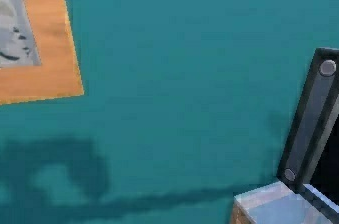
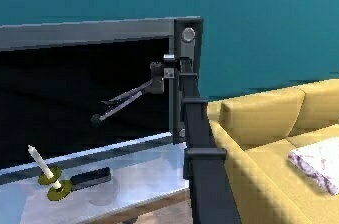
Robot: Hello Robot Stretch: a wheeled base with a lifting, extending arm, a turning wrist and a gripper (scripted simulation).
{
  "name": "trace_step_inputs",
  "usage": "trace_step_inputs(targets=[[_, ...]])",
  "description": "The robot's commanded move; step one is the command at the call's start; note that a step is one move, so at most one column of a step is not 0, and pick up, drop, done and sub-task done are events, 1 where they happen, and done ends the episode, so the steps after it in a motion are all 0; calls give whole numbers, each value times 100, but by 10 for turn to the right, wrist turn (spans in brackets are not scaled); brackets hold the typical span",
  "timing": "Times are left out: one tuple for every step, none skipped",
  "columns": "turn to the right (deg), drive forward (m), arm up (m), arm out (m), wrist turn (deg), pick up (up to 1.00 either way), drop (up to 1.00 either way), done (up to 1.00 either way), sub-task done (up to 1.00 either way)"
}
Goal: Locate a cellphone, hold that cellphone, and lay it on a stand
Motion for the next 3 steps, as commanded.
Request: trace_step_inputs(targets=[[0,0,6,0,0,0,0,0,0],[0,0,0,-8,0,0,0,0,0],[0,0,0,0,0,0,0,100,0]])
